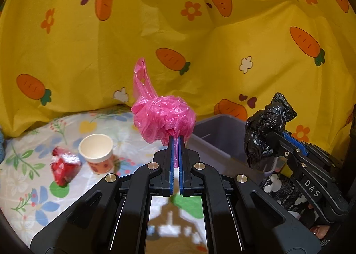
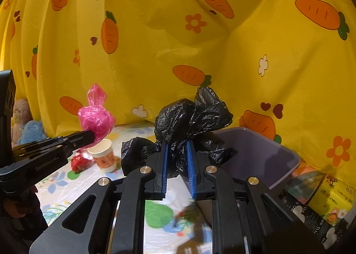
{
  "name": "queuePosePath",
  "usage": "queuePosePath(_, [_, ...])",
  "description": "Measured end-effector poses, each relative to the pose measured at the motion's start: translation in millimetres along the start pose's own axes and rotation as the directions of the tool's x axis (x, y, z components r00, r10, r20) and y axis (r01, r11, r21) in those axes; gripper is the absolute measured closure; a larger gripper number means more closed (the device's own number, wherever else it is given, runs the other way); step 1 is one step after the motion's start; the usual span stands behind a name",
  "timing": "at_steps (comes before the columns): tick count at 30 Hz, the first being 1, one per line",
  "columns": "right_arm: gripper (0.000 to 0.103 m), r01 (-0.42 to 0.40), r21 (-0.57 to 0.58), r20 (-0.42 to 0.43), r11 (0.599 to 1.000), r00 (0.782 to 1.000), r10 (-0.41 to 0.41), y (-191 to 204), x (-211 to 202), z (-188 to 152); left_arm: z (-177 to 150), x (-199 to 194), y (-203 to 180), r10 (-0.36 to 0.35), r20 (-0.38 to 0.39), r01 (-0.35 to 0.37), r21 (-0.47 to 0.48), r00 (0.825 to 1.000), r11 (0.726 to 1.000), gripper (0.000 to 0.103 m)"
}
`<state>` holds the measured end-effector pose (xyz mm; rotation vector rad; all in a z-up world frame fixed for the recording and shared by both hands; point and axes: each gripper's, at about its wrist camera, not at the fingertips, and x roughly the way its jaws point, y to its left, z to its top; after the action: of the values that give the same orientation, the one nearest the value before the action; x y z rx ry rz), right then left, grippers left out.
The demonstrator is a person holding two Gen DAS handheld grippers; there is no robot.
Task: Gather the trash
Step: 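Lift both bags and carry them toward the grey bin, then lower both bags into the grey bin and open both grippers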
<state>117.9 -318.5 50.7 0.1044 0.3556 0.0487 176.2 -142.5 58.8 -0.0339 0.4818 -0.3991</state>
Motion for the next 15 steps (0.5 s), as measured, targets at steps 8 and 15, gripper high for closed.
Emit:
queuePosePath(8, [0.086,0.108,0.045,-0.011,0.993,0.994,-0.108,-40,12,2,18,55,-50,-0.131,-0.046,0.134,0.064,0.99,0.989,0.101])
queuePosePath(15, [0.086,0.149,0.062,-0.043,0.987,0.988,-0.146,-60,22,-6,19,86,-71,-0.2,-0.087,0.207,0.083,0.976,0.975,0.101])
